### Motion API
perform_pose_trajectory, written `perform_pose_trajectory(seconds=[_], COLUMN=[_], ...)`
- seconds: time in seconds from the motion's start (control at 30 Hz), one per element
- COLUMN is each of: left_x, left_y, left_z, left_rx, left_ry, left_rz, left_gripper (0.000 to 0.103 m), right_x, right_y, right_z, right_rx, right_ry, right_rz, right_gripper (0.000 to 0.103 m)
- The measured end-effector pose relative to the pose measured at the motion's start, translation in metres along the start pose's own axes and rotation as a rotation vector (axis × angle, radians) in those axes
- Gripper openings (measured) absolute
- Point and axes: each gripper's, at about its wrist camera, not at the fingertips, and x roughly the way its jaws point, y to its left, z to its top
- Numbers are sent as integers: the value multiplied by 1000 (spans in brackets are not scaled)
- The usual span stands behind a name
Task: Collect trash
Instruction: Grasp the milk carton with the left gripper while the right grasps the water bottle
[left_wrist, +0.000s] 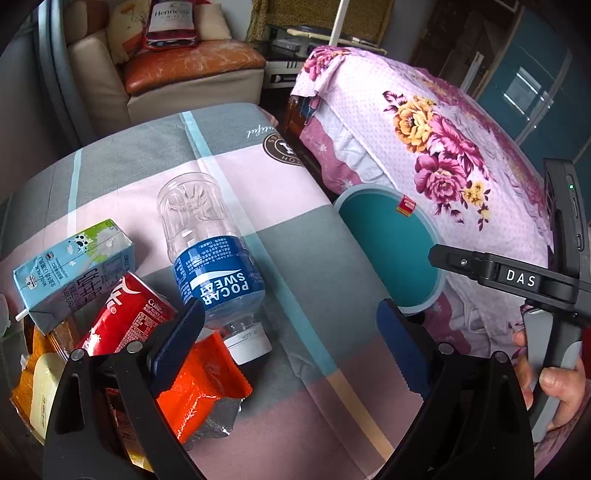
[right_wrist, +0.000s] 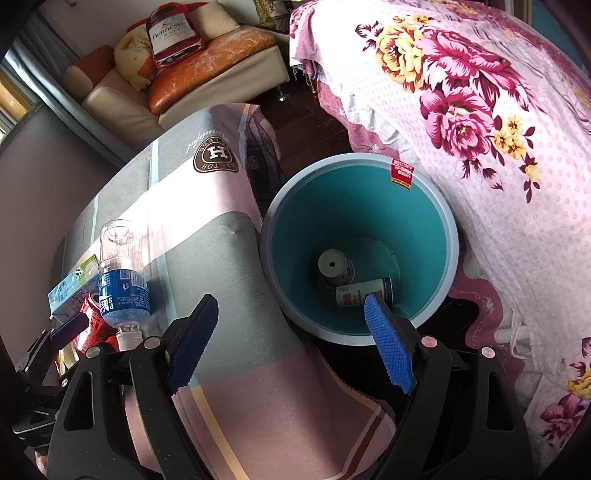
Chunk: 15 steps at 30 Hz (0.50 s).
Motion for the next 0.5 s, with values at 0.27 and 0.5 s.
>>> perform_pose_trajectory(seconds=[0.27, 0.5], left_x=[-33, -53], left_y=[55, 98], left_z=[-11, -19], left_rx=[-69, -121], left_ry=[-45, -70], left_rz=[43, 71], left_gripper=[95, 95], right_x=[-4, 3], right_y=[47, 95], right_z=[-8, -12], right_rx=[-80, -174], right_ry=[17, 49], right_rz=[0, -4], right_gripper=[79, 83])
